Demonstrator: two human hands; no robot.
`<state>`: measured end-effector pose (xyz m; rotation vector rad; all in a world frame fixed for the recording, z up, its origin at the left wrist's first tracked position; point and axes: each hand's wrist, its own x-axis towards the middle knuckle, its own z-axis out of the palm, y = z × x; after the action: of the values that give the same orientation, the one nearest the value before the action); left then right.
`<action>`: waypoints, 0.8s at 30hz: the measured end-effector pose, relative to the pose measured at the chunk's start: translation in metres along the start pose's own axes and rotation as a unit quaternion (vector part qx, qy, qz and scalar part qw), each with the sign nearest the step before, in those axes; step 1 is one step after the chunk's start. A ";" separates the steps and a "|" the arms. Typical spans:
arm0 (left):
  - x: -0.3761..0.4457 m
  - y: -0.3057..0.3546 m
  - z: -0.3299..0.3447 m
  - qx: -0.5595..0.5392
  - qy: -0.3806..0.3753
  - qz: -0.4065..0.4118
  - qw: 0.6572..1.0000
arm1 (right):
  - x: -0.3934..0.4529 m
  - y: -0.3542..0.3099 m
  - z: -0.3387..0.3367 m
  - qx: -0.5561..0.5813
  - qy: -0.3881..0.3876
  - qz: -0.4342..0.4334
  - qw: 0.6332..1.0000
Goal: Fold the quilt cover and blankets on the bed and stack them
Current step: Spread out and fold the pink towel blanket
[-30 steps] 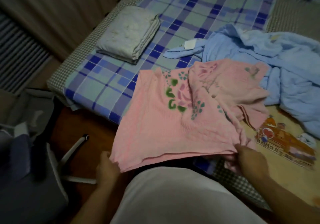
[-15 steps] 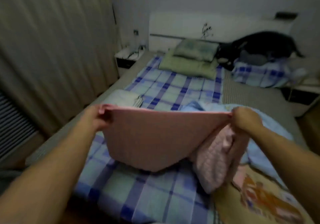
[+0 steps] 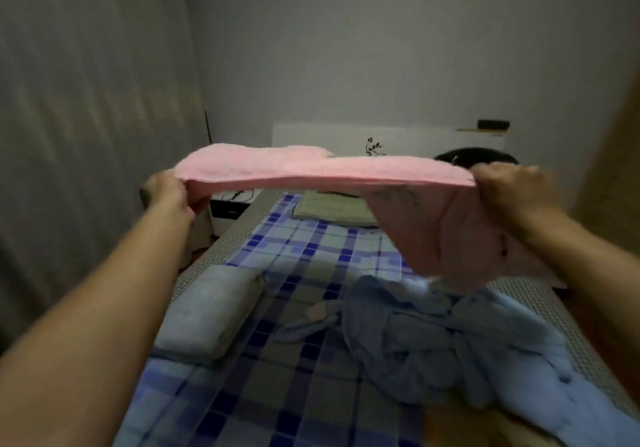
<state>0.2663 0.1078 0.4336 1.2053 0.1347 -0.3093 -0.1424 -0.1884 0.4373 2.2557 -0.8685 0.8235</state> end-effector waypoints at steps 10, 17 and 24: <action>-0.024 -0.280 -0.304 0.555 -0.025 -0.331 0.763 | -0.357 -0.132 0.113 0.190 -0.404 -0.160 0.880; -0.070 -0.343 -0.365 0.534 -0.039 -0.392 0.748 | -0.477 -0.182 0.138 0.177 -0.592 -0.197 0.761; 0.047 -0.302 -0.280 0.256 -0.108 -0.458 0.844 | -0.334 -0.209 0.121 0.026 -0.611 -0.085 0.786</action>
<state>0.2362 0.2645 0.0510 1.5598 0.4569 -1.3922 -0.1492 -0.0183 0.0620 2.7350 -1.0872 -0.8932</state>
